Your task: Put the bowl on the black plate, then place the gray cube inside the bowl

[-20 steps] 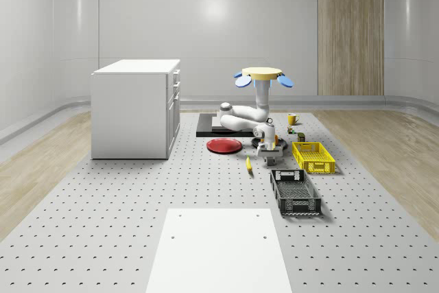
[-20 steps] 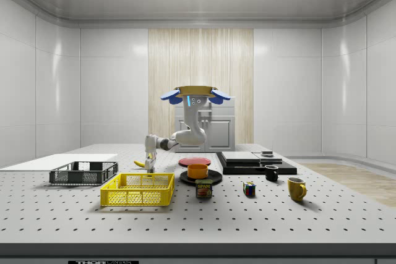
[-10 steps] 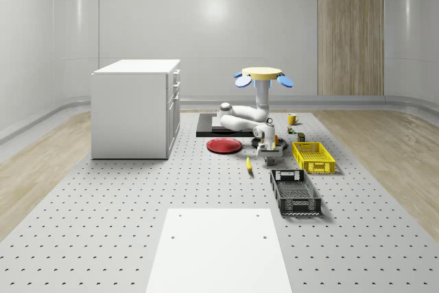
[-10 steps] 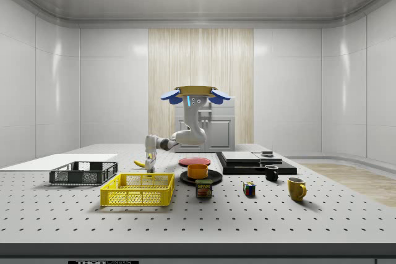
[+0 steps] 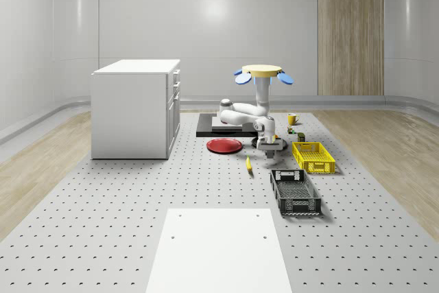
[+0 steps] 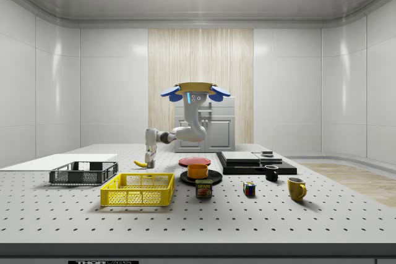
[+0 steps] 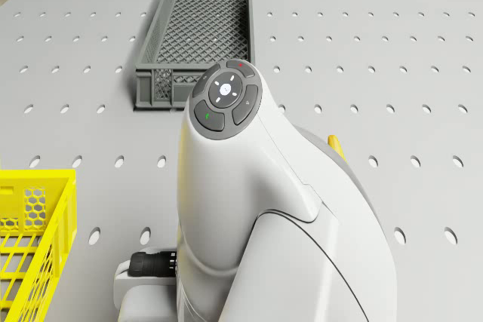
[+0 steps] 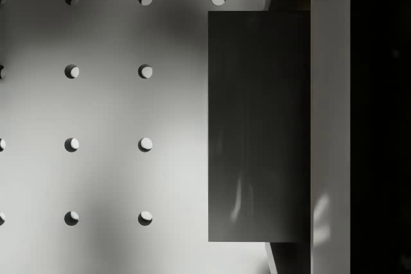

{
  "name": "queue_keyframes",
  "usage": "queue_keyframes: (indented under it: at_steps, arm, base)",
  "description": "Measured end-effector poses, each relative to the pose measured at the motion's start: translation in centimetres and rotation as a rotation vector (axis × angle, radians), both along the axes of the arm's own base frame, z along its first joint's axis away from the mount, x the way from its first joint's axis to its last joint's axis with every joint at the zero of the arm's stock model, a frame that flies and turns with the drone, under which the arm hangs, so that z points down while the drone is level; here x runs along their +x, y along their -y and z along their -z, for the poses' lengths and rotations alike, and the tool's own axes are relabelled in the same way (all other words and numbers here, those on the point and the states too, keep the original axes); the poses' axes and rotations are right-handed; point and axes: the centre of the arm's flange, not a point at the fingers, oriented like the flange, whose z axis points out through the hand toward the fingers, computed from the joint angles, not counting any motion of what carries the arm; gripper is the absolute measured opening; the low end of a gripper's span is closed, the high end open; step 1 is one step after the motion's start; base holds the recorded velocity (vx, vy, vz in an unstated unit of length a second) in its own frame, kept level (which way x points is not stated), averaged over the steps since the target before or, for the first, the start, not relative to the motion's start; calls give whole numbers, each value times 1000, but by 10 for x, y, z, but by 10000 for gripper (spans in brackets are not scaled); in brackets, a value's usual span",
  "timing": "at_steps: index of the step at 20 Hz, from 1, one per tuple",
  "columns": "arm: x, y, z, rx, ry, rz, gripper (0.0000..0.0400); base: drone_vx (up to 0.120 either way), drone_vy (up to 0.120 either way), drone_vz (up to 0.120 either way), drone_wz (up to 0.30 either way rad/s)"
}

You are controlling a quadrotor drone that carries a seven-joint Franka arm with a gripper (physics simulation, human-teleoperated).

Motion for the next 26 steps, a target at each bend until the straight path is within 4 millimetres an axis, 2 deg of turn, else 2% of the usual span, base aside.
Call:
queue_keyframes:
  at_steps: [6, 9, 14, 16, 21, 26]
  arm:
    - [0, 0, 9, 0, 0, 0, 250]
    - [0, 0, 10, 0, 0, 0, 250]
    - [0, 0, 11, 0, 0, 0, 250]
    - [0, 0, 12, 0, 0, 0, 250]
    - [0, 0, 12, 0, 0, 0, 250]
    - [0, 0, 12, 0, 0, 0, 250]
  base:
    - [0, 0, 120, 0]
    - [-120, 93, 120, 0]
    - [-120, 0, 112, 0]
    - [-20, 0, 0, 0]
    - [-8, 112, 0, 0]
    - [-120, 0, 0, 0]
